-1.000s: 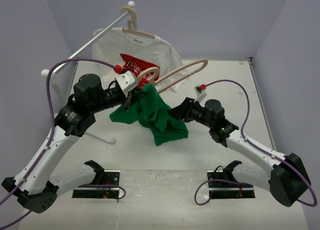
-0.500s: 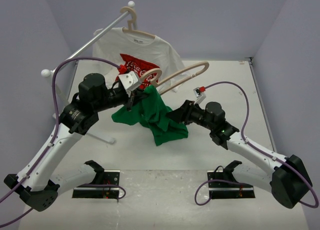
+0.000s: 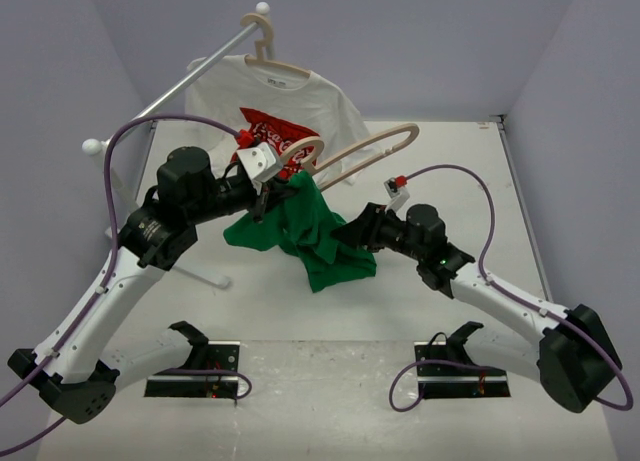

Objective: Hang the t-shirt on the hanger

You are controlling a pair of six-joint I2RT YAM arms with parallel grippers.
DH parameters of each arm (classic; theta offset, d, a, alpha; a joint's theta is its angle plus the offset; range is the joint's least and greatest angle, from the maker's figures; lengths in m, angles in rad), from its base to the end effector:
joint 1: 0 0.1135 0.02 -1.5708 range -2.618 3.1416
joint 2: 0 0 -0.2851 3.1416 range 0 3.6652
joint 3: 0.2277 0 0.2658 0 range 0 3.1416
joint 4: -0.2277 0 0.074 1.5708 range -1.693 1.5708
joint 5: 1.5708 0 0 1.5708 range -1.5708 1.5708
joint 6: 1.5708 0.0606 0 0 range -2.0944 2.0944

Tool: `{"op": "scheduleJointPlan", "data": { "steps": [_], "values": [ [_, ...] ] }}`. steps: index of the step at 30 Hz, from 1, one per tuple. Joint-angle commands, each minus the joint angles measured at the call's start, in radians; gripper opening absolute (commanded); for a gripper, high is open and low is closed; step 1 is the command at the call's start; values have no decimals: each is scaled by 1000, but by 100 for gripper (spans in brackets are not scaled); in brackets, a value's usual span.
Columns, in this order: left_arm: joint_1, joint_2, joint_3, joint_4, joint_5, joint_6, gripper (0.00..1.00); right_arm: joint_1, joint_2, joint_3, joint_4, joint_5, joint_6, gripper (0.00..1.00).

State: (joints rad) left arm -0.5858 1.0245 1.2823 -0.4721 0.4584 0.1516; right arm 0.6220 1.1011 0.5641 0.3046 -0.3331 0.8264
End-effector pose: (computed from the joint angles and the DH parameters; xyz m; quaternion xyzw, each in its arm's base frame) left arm 0.1788 -0.1508 0.4538 0.4063 0.6560 -0.3044 0.5586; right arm 0.2094 0.1745 0.2566 -0.0234 0.7799 0.5027 0.3721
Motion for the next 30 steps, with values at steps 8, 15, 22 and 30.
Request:
{"op": "scheduleJointPlan", "data": {
  "steps": [8, 15, 22, 30],
  "values": [
    [-3, -24, -4, 66, 0, 6, 0, -57, -75, 86, -116, 73, -68, 57],
    [-2, -32, -15, 66, 4, 8, 0, -57, 14, 180, -118, 30, -83, 55],
    [-2, -37, -24, 72, -4, 9, 0, -54, 49, 188, -90, -27, -82, 53],
    [-3, -40, -24, 75, -17, 10, 0, -47, 55, 118, -84, -166, -120, 52]
  ]
}}
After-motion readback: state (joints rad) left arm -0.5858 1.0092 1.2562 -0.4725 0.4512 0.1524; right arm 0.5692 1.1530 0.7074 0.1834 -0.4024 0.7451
